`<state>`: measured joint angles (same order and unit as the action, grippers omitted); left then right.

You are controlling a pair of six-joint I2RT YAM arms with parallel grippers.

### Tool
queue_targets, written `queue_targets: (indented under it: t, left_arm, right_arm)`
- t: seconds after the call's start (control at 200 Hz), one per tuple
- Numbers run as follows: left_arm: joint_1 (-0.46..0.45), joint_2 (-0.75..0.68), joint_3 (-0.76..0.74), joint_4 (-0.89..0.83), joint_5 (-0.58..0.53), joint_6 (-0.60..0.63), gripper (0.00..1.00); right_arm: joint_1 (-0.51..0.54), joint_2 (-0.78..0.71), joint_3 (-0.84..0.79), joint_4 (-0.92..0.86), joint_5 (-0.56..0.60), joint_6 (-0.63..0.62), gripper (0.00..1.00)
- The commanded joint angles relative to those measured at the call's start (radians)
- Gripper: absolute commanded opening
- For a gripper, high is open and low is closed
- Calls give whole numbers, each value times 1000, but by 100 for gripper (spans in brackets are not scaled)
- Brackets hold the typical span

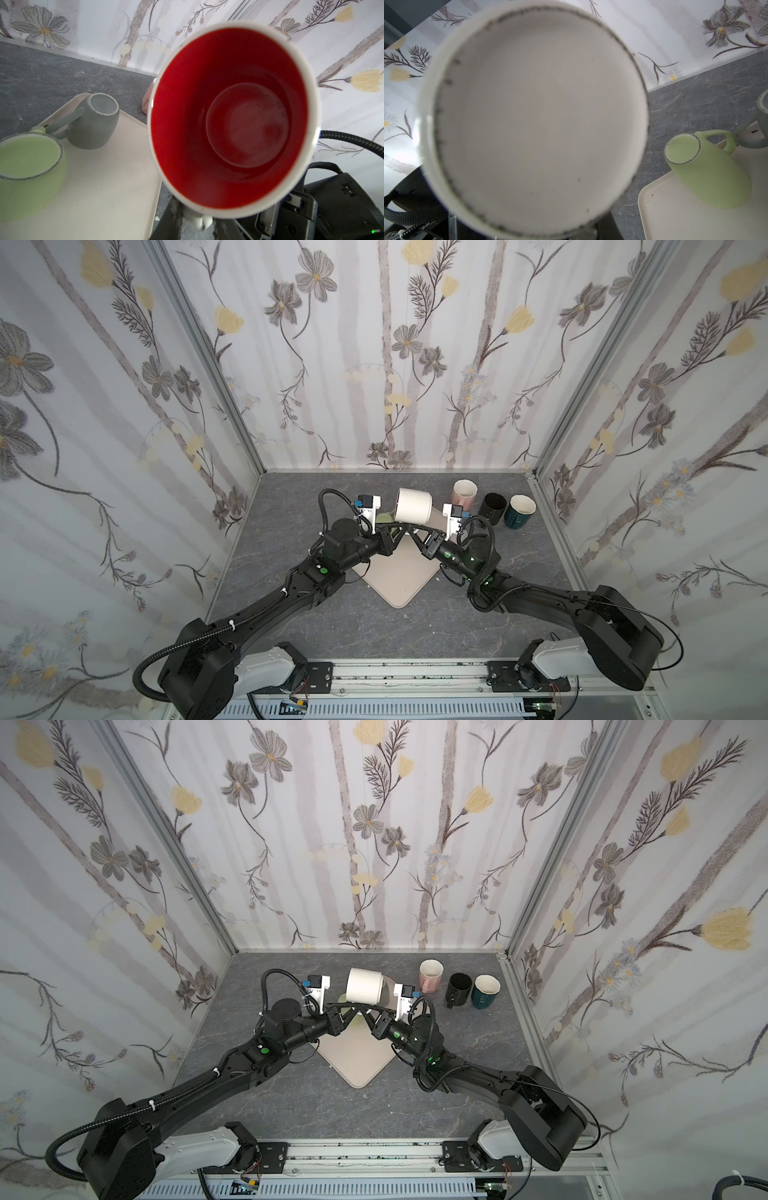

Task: Turn the mug right side up
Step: 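Hold the white mug with both grippers and rotate it toward mouth-up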

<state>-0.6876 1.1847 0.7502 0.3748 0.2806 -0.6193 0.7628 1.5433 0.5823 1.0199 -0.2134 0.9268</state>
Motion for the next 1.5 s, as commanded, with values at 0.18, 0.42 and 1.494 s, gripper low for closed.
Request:
queue_targets:
  t: [0.18, 0.42, 1.494]
  left_arm:
    - [-1, -3, 24, 16, 54, 52, 37]
    - [23, 2, 13, 24, 20, 46, 42]
    - [37, -38, 18, -60, -112, 30, 0]
  right_arm:
    - [18, 28, 28, 51, -251, -13, 0]
    - [19, 33, 18, 83, -262, 4, 0]
    - [20, 8, -30, 62, -245, -29, 0]
